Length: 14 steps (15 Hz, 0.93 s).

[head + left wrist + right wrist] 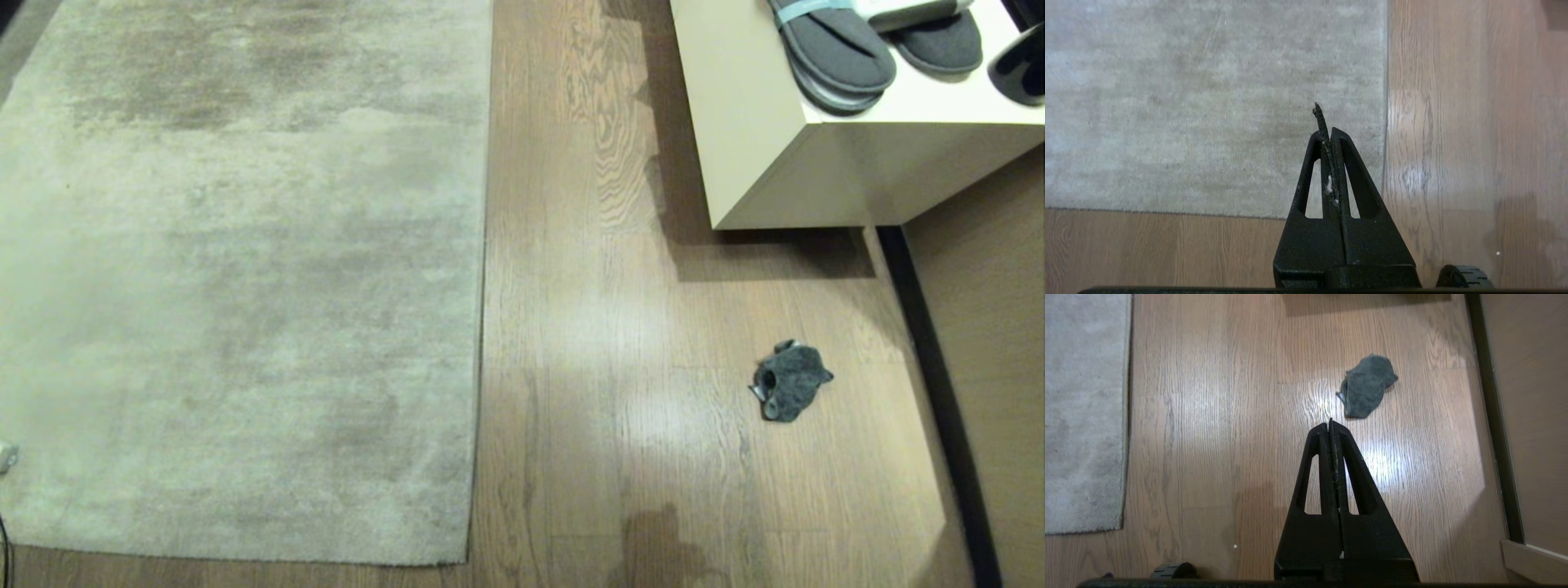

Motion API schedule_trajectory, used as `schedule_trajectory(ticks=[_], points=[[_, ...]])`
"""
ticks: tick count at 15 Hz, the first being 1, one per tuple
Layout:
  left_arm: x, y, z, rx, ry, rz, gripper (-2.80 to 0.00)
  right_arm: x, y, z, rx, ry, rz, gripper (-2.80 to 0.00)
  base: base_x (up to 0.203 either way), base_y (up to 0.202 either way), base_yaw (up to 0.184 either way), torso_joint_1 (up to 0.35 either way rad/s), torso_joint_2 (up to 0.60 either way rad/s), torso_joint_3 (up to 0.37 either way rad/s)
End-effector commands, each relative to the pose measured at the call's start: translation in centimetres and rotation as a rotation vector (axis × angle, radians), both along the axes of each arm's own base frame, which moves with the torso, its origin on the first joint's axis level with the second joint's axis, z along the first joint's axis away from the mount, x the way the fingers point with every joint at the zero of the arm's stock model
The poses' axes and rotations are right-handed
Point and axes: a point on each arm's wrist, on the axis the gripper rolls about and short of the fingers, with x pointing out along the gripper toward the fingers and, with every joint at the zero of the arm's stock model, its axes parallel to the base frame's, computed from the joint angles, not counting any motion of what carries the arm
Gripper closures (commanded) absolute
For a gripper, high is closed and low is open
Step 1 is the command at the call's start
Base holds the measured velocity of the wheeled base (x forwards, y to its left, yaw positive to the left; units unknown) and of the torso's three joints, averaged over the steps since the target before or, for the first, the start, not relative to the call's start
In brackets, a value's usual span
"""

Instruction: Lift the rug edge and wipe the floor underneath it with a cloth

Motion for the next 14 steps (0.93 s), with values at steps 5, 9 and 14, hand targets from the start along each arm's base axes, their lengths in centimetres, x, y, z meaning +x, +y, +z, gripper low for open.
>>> schedule_trajectory(ticks=[5,9,14], points=[[0.01,0.00,0.01,-0.001,0.000,0.001,0.00,0.01,0.00,0.01,0.001,0.001,-0.001,0.00,0.000,0.000,0.000,0.001,0.00,0.203],[0.01,0.00,0.01,-0.002,0.000,0.001,0.00,0.01,0.00,0.01,0.001,0.001,0.001,0.00,0.000,0.000,0.000,0.003,0.00,0.202],[0.01,0.00,0.01,-0.002,0.000,0.001,0.00,0.01,0.00,0.01,0.001,0.001,0.001,0.00,0.000,0.000,0.000,0.004,0.00,0.204]])
